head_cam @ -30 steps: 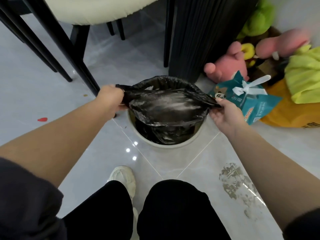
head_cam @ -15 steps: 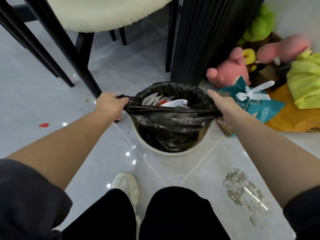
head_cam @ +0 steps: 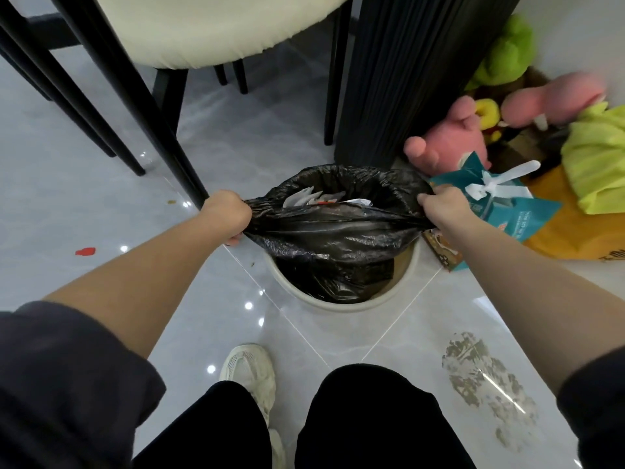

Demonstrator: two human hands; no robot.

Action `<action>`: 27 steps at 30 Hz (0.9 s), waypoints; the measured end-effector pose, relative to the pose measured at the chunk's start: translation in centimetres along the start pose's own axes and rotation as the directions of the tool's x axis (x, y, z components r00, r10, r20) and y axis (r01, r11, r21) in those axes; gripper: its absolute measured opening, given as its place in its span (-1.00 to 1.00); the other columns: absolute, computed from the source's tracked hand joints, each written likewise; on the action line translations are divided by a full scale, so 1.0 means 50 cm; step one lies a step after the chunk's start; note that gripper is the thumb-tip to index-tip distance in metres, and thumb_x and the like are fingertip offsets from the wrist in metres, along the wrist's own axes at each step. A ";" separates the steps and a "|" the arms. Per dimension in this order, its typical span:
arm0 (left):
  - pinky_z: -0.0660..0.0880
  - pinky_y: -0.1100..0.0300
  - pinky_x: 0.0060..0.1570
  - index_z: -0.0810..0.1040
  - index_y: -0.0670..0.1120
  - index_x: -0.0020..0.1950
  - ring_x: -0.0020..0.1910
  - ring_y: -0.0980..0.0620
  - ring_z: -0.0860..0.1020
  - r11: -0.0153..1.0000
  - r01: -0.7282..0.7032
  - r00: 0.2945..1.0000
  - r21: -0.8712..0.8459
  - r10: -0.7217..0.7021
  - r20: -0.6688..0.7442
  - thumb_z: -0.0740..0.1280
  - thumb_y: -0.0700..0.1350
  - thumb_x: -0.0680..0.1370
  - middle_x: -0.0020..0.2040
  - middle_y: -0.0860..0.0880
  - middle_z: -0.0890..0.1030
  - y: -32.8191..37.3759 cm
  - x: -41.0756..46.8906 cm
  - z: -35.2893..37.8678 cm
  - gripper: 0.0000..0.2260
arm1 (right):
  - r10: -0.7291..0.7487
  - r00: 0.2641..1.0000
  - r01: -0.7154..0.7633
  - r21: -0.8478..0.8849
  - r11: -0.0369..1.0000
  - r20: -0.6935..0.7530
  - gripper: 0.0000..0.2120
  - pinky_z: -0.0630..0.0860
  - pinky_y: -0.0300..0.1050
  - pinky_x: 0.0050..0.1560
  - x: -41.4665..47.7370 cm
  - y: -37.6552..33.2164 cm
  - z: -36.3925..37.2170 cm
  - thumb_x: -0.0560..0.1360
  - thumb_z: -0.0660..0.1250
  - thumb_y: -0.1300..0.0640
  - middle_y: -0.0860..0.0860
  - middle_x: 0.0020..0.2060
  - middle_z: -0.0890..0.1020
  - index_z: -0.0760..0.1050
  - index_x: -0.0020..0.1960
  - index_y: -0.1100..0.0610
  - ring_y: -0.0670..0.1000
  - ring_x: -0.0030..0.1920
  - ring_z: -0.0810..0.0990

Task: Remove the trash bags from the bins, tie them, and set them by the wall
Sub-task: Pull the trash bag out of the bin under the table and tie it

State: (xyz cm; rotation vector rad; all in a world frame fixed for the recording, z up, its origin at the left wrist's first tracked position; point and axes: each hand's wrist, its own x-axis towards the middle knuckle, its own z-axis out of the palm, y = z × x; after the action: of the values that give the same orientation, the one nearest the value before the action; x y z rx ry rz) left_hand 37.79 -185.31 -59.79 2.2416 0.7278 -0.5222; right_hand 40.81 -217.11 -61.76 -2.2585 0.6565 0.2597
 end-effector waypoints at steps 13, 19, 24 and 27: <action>0.25 0.22 -0.41 0.28 -0.06 -0.34 -0.39 0.04 0.32 0.885 -0.448 0.854 -0.125 0.382 -0.354 0.20 -0.29 0.47 -0.38 -0.02 0.33 0.052 -0.004 -0.004 -0.77 | -0.258 0.956 0.293 0.460 0.838 -0.140 -0.77 0.52 -0.01 0.16 -0.010 -0.055 0.009 0.52 0.18 0.18 0.11 0.04 0.63 0.59 -0.07 -0.04 0.11 0.10 0.58; 0.41 0.10 -0.10 0.35 -0.01 -0.31 -0.17 -0.05 0.47 0.833 -0.388 0.884 -0.394 0.215 -0.415 0.05 -0.29 0.26 -0.19 -0.10 0.50 0.030 -0.018 -0.028 -0.79 | -0.219 0.974 0.216 0.544 0.811 -0.061 -0.64 0.33 -0.14 -0.26 -0.043 -0.032 -0.009 0.36 0.08 0.32 0.00 -0.34 0.48 0.49 -0.43 -0.02 0.03 -0.25 0.43; 0.36 0.10 -0.16 0.44 -0.09 -0.20 -0.19 -0.11 0.42 0.953 -0.211 0.942 -0.219 0.139 -0.306 0.14 -0.11 0.50 -0.25 -0.11 0.47 0.038 -0.026 -0.014 -0.86 | -0.144 0.989 0.146 0.362 0.921 -0.032 -0.73 0.49 0.03 -0.20 -0.032 -0.030 -0.010 0.40 0.08 0.28 0.13 -0.28 0.54 0.46 -0.35 0.05 0.13 -0.22 0.53; 0.28 0.10 -0.30 0.33 -0.09 -0.33 -0.27 -0.11 0.38 0.984 -0.147 0.969 -0.100 0.123 -0.214 0.17 0.07 0.50 -0.35 -0.07 0.39 0.057 -0.029 -0.003 -0.71 | -0.181 0.980 0.195 0.252 0.948 -0.079 -0.79 0.44 0.02 0.00 -0.024 -0.041 -0.007 0.38 0.12 0.12 0.03 -0.15 0.57 0.52 -0.17 0.00 0.15 0.00 0.53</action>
State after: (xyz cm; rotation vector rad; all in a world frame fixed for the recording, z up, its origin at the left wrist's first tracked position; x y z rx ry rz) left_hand 38.51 -187.39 -57.44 2.2378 0.6843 -0.1768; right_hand 40.87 -215.71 -59.80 -2.0628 0.4681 0.0162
